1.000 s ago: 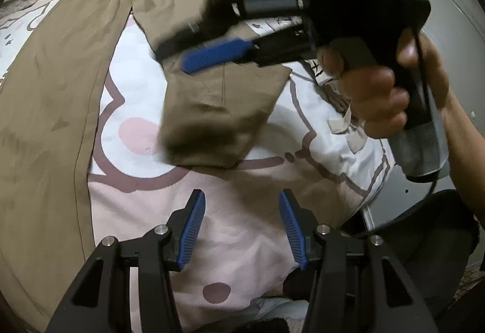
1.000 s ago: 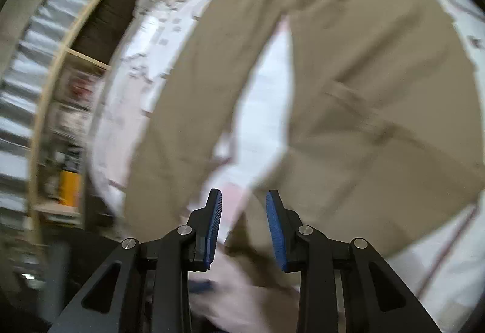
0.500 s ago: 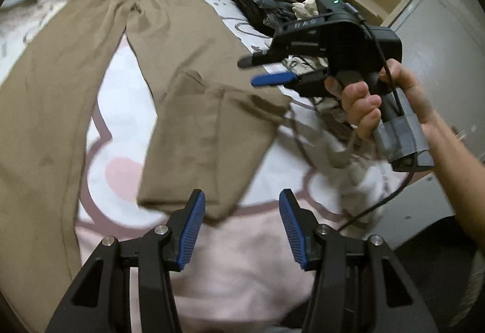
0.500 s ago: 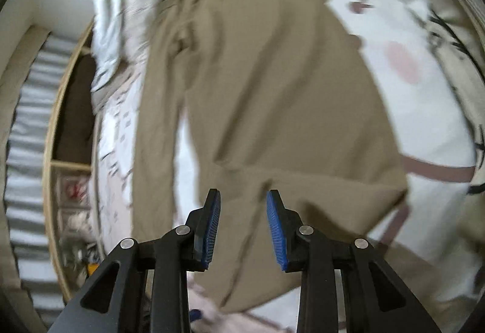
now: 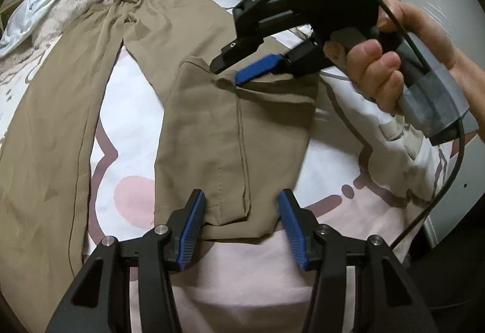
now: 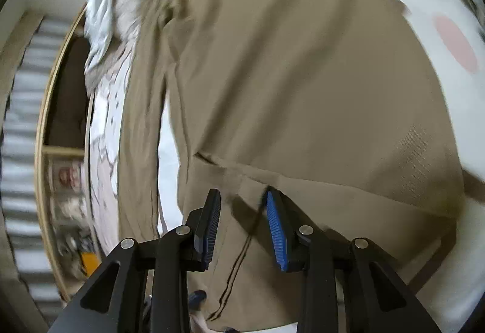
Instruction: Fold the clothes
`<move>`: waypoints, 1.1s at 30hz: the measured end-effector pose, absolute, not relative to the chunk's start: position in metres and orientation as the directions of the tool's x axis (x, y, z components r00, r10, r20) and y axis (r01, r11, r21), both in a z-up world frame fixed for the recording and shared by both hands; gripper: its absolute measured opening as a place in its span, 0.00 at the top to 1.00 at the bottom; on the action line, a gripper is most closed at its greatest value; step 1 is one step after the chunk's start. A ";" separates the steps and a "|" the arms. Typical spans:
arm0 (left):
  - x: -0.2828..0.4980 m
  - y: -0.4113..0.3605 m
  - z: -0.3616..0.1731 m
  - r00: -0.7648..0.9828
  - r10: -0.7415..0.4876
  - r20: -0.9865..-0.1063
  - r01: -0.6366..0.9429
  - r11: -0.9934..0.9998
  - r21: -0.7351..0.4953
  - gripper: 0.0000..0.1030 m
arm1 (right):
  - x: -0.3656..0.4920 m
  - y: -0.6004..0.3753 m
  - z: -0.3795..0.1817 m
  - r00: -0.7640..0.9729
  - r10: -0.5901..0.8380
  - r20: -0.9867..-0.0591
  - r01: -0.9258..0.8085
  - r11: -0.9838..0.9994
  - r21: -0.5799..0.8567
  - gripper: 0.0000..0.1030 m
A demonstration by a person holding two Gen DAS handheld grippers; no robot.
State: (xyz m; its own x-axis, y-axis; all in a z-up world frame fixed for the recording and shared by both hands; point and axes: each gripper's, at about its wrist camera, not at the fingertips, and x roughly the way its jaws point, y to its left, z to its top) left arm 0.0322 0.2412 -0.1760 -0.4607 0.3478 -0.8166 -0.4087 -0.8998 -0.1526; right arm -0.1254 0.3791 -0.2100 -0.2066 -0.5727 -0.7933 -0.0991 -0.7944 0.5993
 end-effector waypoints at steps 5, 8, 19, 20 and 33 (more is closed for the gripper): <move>0.022 0.229 -0.174 -0.441 0.401 -0.803 -0.387 -0.892 -0.234 0.90 | -0.114 0.371 -0.181 -0.249 -0.543 -0.802 0.013 -0.830 0.558 0.95; 0.018 0.222 -0.165 -0.423 0.457 -0.782 -0.375 -0.874 -0.308 0.92 | -0.103 0.374 -0.158 -0.286 -0.518 -0.806 0.051 -0.848 0.527 0.95; 0.065 0.229 -0.100 -0.412 0.613 -0.674 -0.535 -0.762 -0.365 0.92 | -0.015 0.412 -0.068 -0.415 -0.551 -0.724 0.052 -0.808 0.586 0.96; 0.068 0.231 -0.100 -0.418 0.609 -0.675 -0.538 -0.764 -0.356 0.89 | -0.007 0.414 -0.062 -0.426 -0.554 -0.715 0.050 -0.803 0.593 0.96; 0.109 0.281 -0.120 -0.529 0.545 -0.650 -0.581 -0.791 -0.190 0.59 | 0.018 0.407 -0.065 -0.454 -0.625 -0.635 -0.036 -0.699 0.715 0.96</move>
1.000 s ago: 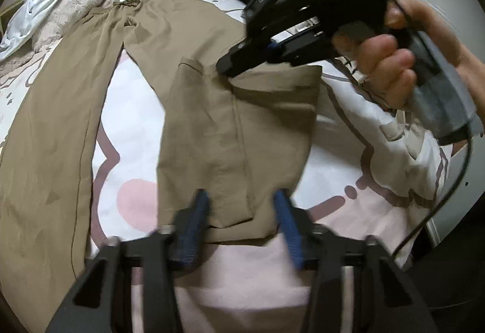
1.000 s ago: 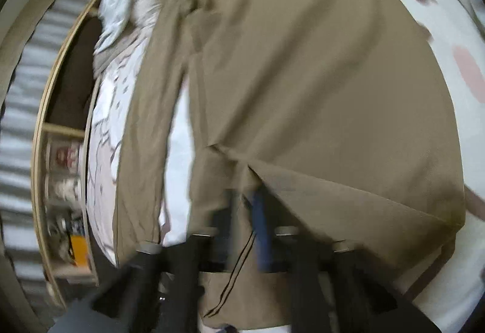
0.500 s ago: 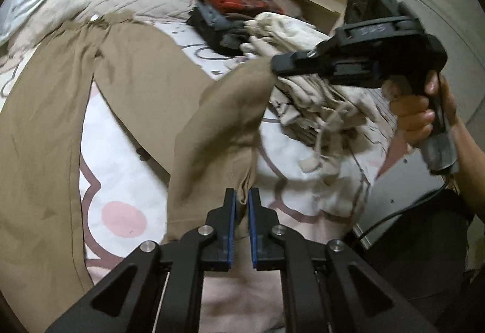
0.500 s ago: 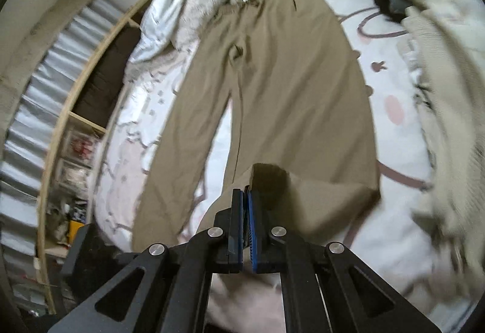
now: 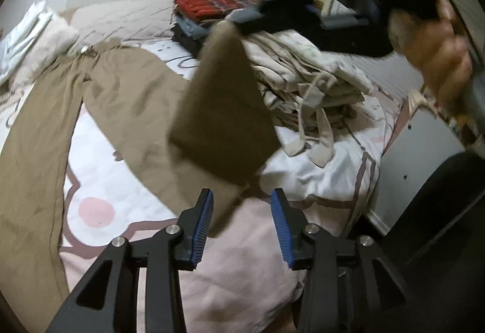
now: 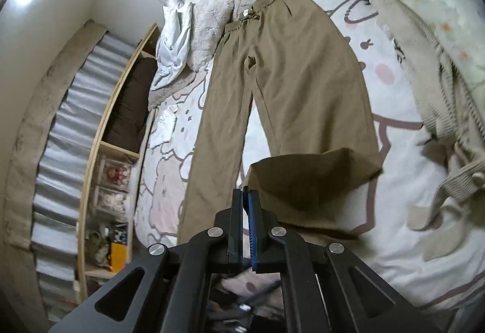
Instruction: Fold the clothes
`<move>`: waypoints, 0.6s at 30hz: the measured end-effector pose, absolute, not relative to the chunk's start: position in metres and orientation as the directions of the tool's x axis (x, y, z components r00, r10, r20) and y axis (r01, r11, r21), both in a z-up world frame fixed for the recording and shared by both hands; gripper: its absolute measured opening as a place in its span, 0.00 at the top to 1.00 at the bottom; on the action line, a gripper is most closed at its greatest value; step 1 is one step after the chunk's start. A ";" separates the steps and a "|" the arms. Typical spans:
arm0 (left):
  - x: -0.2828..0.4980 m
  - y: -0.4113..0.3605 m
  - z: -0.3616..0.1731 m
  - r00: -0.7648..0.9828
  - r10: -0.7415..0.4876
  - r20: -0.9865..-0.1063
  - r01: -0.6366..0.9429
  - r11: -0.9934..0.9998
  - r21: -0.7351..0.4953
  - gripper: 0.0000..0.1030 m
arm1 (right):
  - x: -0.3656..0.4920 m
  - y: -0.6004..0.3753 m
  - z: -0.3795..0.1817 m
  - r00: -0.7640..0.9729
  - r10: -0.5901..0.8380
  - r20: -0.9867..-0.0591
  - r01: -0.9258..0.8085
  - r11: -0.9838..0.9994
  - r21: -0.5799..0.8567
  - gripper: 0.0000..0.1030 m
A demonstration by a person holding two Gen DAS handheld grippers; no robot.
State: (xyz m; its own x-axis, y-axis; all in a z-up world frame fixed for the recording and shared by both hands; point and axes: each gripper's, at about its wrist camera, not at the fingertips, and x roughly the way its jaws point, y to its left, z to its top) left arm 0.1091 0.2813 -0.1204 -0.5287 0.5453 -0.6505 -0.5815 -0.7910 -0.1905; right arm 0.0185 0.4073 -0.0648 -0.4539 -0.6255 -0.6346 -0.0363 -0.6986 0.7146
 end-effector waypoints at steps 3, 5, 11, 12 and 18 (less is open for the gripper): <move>0.113 0.288 -0.121 -0.567 0.536 -0.626 -0.569 -0.804 -0.174 0.40 | 0.018 0.402 -0.066 -0.440 -0.647 -0.623 -0.033 -0.682 0.731 0.96; 0.113 0.289 -0.119 -0.587 0.538 -0.605 -0.548 -0.814 -0.191 0.37 | 0.018 0.395 -0.072 -0.411 -0.651 -0.638 -0.027 -0.691 0.723 0.96; 0.095 0.266 -0.117 -0.615 0.517 -0.595 -0.379 -0.856 -0.352 0.33 | 0.010 0.360 -0.099 -0.275 -0.687 -0.672 0.001 -0.700 0.715 0.96; 0.091 0.261 -0.118 -0.616 0.508 -0.602 -0.342 -0.861 -0.377 0.33 | 0.009 0.354 -0.101 -0.261 -0.697 -0.668 0.013 -0.695 0.719 0.96; 0.078 0.247 -0.129 -0.588 0.499 -0.636 -0.207 -0.854 -0.478 0.33 | 0.004 0.334 -0.101 -0.227 -0.741 -0.632 0.058 -0.658 0.751 0.96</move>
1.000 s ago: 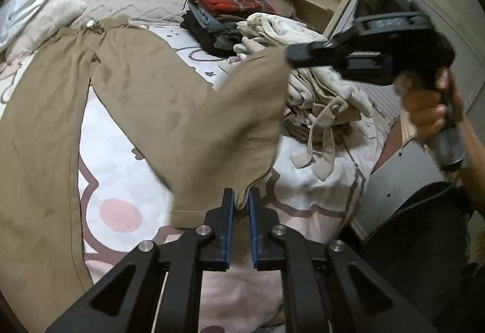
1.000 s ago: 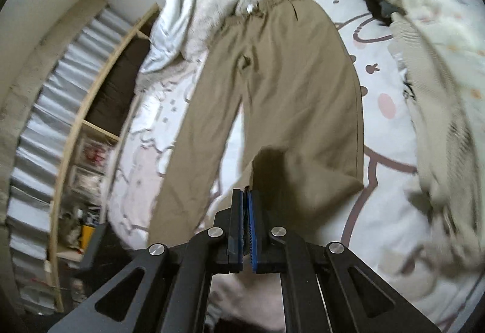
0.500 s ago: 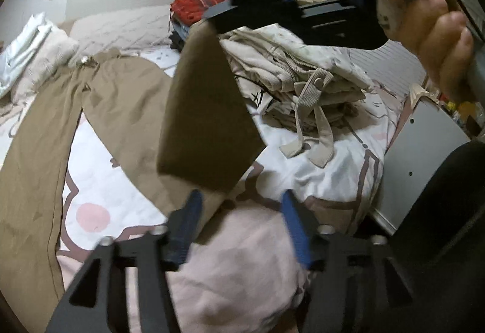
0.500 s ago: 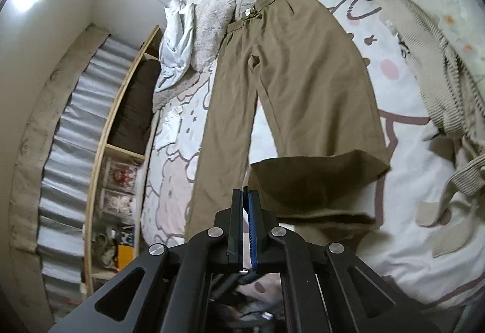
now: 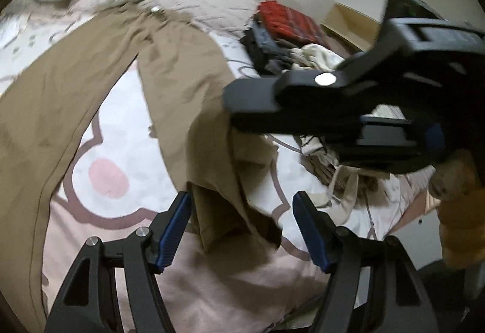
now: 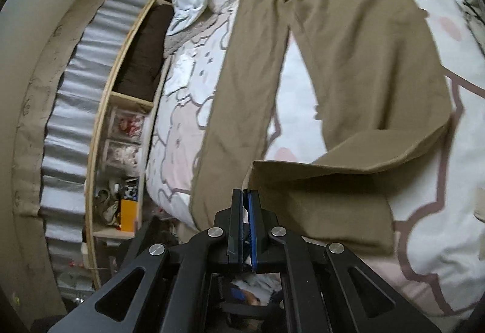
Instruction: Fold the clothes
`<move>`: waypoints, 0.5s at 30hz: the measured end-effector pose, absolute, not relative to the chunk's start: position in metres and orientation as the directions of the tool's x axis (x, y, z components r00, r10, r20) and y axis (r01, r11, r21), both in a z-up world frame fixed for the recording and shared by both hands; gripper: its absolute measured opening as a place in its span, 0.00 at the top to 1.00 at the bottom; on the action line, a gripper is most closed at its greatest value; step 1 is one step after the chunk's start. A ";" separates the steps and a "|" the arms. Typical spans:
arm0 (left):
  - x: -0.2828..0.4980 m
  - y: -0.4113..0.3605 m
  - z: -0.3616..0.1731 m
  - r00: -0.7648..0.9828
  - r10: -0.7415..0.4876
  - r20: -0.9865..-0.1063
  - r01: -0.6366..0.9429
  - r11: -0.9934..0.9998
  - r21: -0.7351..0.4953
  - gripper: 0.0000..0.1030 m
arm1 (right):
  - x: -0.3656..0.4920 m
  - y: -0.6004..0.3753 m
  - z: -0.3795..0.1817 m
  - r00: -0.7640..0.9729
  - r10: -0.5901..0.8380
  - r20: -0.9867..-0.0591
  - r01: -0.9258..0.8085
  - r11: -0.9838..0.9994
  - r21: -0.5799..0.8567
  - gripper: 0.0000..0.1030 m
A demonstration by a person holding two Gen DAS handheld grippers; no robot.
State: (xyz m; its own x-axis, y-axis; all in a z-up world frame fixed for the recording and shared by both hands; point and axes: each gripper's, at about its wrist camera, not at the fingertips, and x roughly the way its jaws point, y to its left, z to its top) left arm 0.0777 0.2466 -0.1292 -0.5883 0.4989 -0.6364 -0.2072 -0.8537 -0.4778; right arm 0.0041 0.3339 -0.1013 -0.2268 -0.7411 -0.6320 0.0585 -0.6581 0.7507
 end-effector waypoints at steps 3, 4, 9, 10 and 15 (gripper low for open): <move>0.073 0.246 -0.137 -0.567 0.498 -0.656 -0.170 -0.851 -0.498 0.33 | 0.004 0.337 -0.099 -0.234 -0.747 -0.623 0.056 -0.650 0.758 0.96; 0.073 0.248 -0.140 -0.557 0.496 -0.666 -0.168 -0.853 -0.495 0.33 | 0.004 0.339 -0.097 -0.241 -0.747 -0.619 0.055 -0.648 0.760 0.96; 0.076 0.263 -0.155 -0.509 0.487 -0.709 -0.180 -0.866 -0.466 0.35 | 0.003 0.352 -0.092 -0.288 -0.743 -0.604 0.032 -0.638 0.769 0.96; 0.077 0.266 -0.156 -0.503 0.487 -0.714 -0.185 -0.868 -0.461 0.36 | 0.004 0.355 -0.092 -0.295 -0.741 -0.603 0.028 -0.638 0.770 0.95; 0.077 0.268 -0.151 -0.497 0.499 -0.710 -0.245 -0.865 -0.437 0.83 | 0.007 0.368 -0.089 -0.329 -0.729 -0.601 0.009 -0.638 0.770 0.95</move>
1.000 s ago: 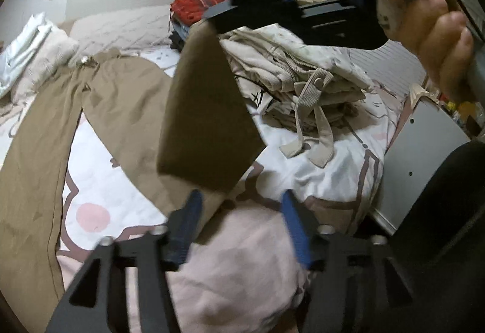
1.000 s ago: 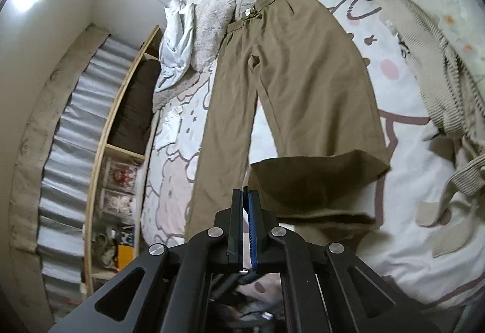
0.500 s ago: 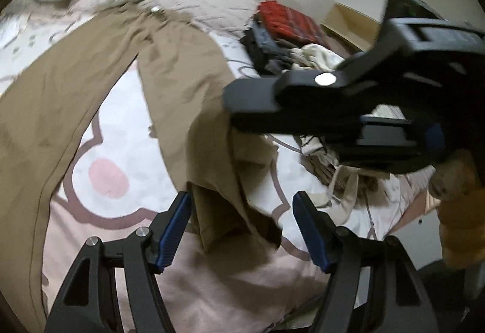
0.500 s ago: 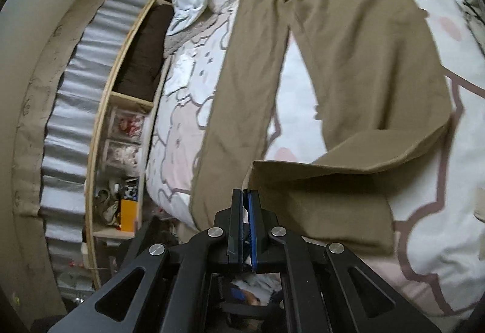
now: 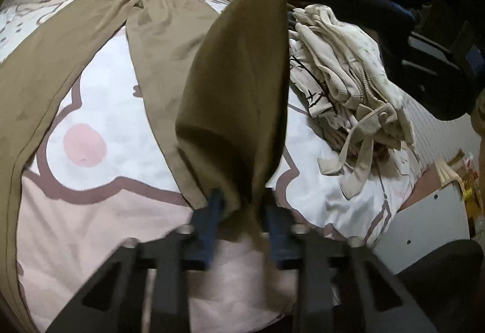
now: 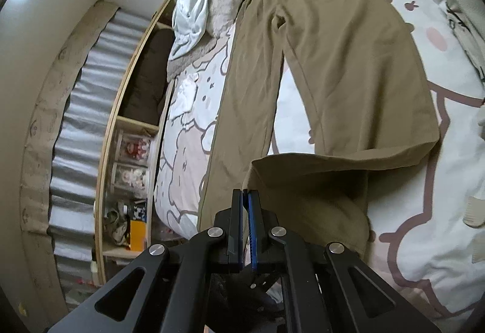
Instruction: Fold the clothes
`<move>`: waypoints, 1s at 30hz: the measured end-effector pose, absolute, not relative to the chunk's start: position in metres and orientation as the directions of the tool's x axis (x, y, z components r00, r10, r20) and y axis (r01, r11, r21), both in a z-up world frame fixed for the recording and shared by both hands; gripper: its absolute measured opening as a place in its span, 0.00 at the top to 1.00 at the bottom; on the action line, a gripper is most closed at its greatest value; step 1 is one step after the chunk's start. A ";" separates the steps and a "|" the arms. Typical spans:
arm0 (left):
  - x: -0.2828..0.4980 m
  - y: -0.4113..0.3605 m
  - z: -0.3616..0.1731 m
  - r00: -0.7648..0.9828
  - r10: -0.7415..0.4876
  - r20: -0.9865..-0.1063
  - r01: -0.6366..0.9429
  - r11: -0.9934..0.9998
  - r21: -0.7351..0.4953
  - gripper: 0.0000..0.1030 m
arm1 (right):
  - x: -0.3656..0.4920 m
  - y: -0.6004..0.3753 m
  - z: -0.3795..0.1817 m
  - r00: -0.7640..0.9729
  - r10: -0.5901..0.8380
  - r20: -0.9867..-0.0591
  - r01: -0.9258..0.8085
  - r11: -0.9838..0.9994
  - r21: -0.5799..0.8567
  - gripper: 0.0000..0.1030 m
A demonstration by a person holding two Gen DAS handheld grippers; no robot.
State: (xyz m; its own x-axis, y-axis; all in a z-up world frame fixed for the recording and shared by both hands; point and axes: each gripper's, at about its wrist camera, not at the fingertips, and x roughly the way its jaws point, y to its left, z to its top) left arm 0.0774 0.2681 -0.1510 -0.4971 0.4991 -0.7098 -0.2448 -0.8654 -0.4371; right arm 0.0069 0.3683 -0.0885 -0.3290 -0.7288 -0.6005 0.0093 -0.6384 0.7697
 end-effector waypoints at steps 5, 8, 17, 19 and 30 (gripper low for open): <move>0.083 0.257 -0.128 -0.514 0.512 -0.688 -0.322 -0.859 -0.398 0.92 | 0.016 0.385 -0.081 -0.373 -0.710 -0.598 -0.003 -0.643 0.766 0.96; 0.090 0.252 -0.110 -0.526 0.519 -0.674 -0.379 -0.852 -0.360 0.93 | 0.028 0.396 -0.069 -0.419 -0.694 -0.586 0.001 -0.646 0.764 0.96; 0.126 0.247 -0.069 -0.476 0.550 -0.686 -0.550 -0.795 -0.256 0.97 | 0.090 0.431 -0.042 -0.525 -0.632 -0.570 -0.051 -0.646 0.762 0.96; 0.136 0.251 -0.067 -0.454 0.546 -0.704 -0.592 -0.776 -0.220 0.97 | 0.105 0.433 -0.052 -0.508 -0.611 -0.607 -0.107 -0.654 0.749 0.96; 0.190 0.302 -0.095 -0.235 0.569 -0.788 -0.760 -0.613 -0.216 0.97 | 0.151 0.459 -0.109 -0.354 -0.504 -0.787 -0.331 -0.720 0.610 0.96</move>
